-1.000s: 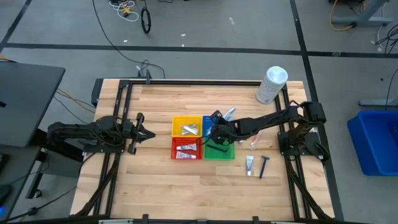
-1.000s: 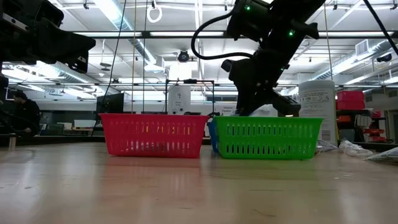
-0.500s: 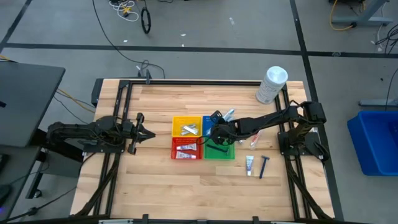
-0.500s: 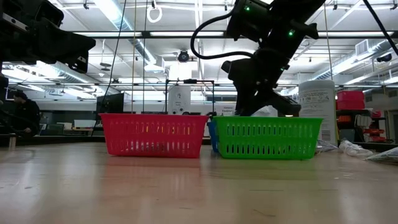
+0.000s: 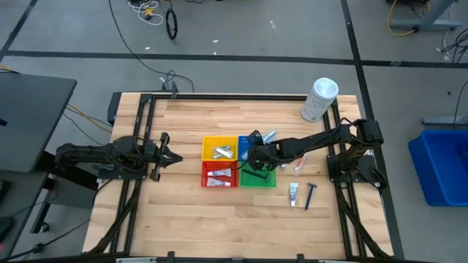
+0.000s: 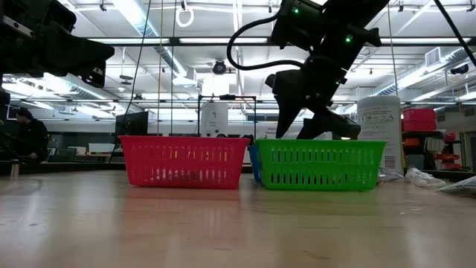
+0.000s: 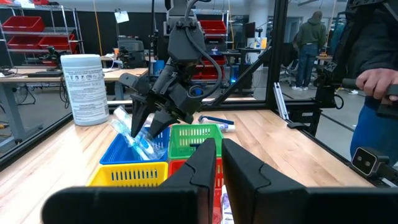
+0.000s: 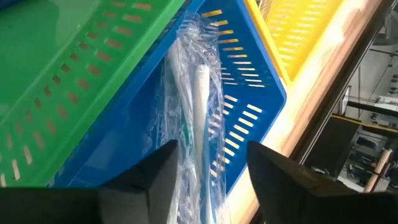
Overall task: Pick & Place Travel size toiletries
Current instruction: Put the red toothbrush into the blue bin
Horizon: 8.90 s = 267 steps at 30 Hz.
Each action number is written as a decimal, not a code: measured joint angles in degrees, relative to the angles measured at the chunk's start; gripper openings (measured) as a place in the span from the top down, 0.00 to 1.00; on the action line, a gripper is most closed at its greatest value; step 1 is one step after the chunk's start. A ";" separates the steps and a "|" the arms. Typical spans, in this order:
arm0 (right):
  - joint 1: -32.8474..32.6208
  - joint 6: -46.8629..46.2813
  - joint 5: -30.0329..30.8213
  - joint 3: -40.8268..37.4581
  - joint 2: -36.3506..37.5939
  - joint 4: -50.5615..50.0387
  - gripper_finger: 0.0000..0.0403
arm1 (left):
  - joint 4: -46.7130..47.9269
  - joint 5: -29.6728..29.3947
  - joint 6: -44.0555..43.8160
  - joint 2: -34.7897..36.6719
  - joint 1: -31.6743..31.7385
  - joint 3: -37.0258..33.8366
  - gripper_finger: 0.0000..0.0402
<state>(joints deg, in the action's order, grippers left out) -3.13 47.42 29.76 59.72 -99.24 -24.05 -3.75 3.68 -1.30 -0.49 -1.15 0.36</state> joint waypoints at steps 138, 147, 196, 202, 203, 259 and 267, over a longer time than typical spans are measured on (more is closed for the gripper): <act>15.12 4.58 -24.77 -21.27 40.89 -36.54 0.79 | -0.01 0.01 0.00 0.01 -0.01 0.01 0.92; 15.12 11.50 -25.53 -21.27 40.68 -36.56 0.64 | 0.00 0.00 0.00 0.00 0.00 0.02 0.92; 15.12 19.52 -26.88 -26.93 28.83 -24.64 0.44 | -0.01 0.00 0.01 0.01 -0.01 0.02 0.92; 15.12 19.52 -26.90 -26.93 27.09 -23.42 0.47 | -0.01 0.00 0.01 0.01 0.00 0.02 0.92; 15.12 19.52 -26.91 -26.93 26.75 -23.21 0.47 | 0.00 0.01 0.00 0.01 -0.01 0.01 0.92; 15.10 19.27 -26.87 -29.79 26.11 -21.43 0.89 | 0.00 0.01 0.00 0.00 0.00 0.02 0.92; 15.12 19.27 -26.84 -28.63 27.25 -26.45 0.89 | 0.00 0.00 0.02 0.00 0.00 0.01 0.92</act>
<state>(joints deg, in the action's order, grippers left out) 11.99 66.69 2.92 31.09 -71.99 -50.51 -3.75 3.69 -1.28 -0.49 -1.15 0.38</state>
